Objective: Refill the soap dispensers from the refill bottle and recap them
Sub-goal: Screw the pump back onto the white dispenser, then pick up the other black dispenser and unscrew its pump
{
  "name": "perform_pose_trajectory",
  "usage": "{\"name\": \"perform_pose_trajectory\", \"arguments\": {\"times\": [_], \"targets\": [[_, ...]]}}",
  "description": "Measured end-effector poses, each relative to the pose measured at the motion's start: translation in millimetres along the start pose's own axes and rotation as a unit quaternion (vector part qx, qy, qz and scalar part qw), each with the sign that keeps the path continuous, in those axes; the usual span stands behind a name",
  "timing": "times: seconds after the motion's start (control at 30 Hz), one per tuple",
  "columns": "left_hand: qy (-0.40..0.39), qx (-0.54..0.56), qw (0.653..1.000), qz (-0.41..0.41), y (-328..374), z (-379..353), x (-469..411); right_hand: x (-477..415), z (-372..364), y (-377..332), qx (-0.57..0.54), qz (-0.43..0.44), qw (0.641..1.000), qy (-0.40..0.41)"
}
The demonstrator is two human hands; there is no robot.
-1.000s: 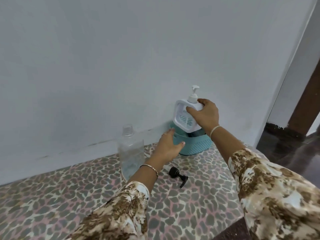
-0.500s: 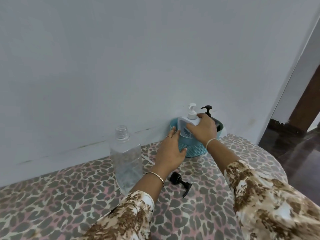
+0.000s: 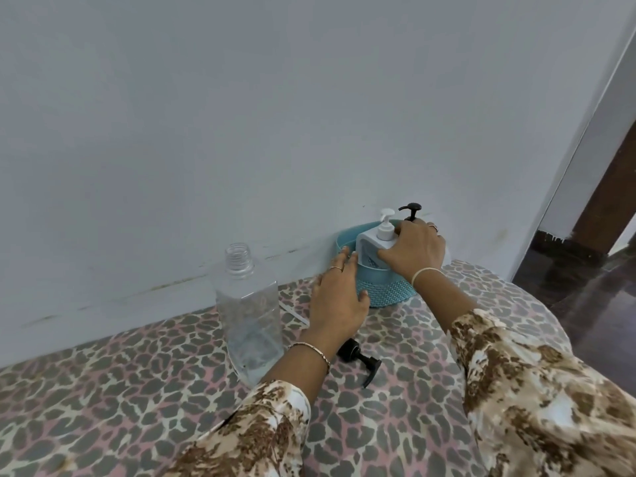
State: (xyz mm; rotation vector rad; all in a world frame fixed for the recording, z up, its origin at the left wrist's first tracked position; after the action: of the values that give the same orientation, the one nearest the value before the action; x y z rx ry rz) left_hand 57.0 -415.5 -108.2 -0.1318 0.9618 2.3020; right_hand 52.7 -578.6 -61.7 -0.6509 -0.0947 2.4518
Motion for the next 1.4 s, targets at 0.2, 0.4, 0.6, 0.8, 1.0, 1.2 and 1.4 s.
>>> {"name": "perform_pose_trajectory", "arguments": {"times": [0.2,0.4,0.6,0.8,1.0,1.2,1.4], "targets": [[0.007,-0.028,1.0,0.002,0.1,1.8,0.6,-6.7,3.6,2.9,0.057,0.012,0.998,0.005],[-0.015,-0.051,0.999,0.003,2.6,1.0,3.3,-3.0,3.9,4.2,0.039,-0.018,0.999,0.007],[-0.054,-0.077,0.996,0.008,12.3,13.2,-3.4,13.6,13.7,2.9,-0.025,-0.028,0.999,0.011],[-0.089,-0.055,0.995,0.001,39.9,34.5,10.5,54.2,35.9,-11.5,-0.12,0.003,0.991,0.058],[0.013,0.097,0.995,-0.03,60.0,50.6,70.2,116.3,58.1,-27.4,-0.192,0.044,0.978,0.073],[0.066,0.157,0.985,0.003,33.3,70.0,126.5,178.0,65.9,-54.2,-0.234,0.062,0.969,0.047],[0.137,0.144,0.979,0.038,-10.3,112.2,175.3,232.4,66.9,-103.6,-0.271,0.103,0.957,0.019]]}}
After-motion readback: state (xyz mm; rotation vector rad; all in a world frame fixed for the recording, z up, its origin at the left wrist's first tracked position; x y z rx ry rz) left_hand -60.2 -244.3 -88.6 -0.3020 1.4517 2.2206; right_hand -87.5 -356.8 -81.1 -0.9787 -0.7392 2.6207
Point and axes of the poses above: each hand's wrist, its own x-axis away from the middle knuckle, its own z-axis out of the back of the hand, y = z × x, the point moved 3 cm from there along -x, towards the middle knuckle, and after that the axes turned 7 degrees about x, right-handed, at the moved point
